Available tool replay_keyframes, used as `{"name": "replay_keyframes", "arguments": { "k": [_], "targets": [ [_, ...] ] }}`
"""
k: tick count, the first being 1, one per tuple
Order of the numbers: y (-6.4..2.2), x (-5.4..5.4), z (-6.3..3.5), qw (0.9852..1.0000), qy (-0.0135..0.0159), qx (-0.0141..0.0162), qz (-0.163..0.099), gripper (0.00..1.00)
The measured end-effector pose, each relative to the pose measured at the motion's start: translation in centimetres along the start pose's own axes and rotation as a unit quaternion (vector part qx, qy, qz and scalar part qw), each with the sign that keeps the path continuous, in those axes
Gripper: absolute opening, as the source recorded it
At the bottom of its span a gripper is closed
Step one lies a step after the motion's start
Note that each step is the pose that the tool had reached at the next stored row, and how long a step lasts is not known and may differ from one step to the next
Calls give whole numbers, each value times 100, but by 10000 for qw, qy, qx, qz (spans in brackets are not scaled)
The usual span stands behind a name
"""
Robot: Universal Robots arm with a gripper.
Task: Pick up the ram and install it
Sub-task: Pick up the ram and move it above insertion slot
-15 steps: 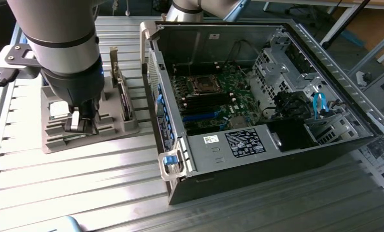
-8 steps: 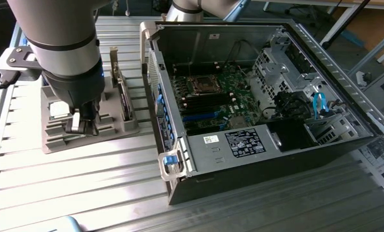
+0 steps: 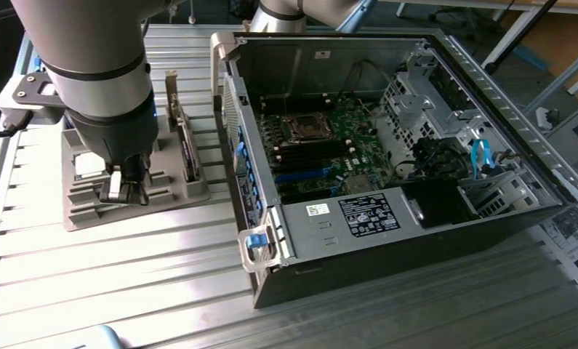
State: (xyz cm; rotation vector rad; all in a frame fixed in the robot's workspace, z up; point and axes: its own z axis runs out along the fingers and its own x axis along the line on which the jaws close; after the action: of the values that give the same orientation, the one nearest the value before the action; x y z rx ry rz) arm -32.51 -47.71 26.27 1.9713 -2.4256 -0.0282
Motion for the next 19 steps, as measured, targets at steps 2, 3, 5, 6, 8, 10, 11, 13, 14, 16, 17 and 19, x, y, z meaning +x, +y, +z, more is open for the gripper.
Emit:
{"name": "replay_keyframes", "arguments": {
  "k": [2, 3, 5, 6, 8, 10, 11, 13, 14, 16, 17, 19],
  "targets": [
    [6, -26, 10, 10000, -1, 0, -2, 36],
    [10, -41, 15, 10000, -1, 0, -1, 36],
    [15, -65, 25, 10000, -1, 0, -2, 36],
    [16, -70, 31, 10000, -2, 1, -2, 36],
    [15, -70, 37, 10000, 1, 0, -45, 36],
    [15, -70, 50, 9998, 3, 1, -178, 36],
    [15, -71, 58, 9996, 6, 1, -278, 36],
    [14, -71, 72, 9988, 11, 1, -498, 36],
    [14, -71, 78, 9983, 13, 1, -574, 36],
    [14, -71, 96, 9968, 18, 1, -805, 36],
    [14, -71, 104, 9959, 20, 1, -906, 36],
    [14, -71, 118, 9939, 26, 1, -1106, 36]
  ]
}}
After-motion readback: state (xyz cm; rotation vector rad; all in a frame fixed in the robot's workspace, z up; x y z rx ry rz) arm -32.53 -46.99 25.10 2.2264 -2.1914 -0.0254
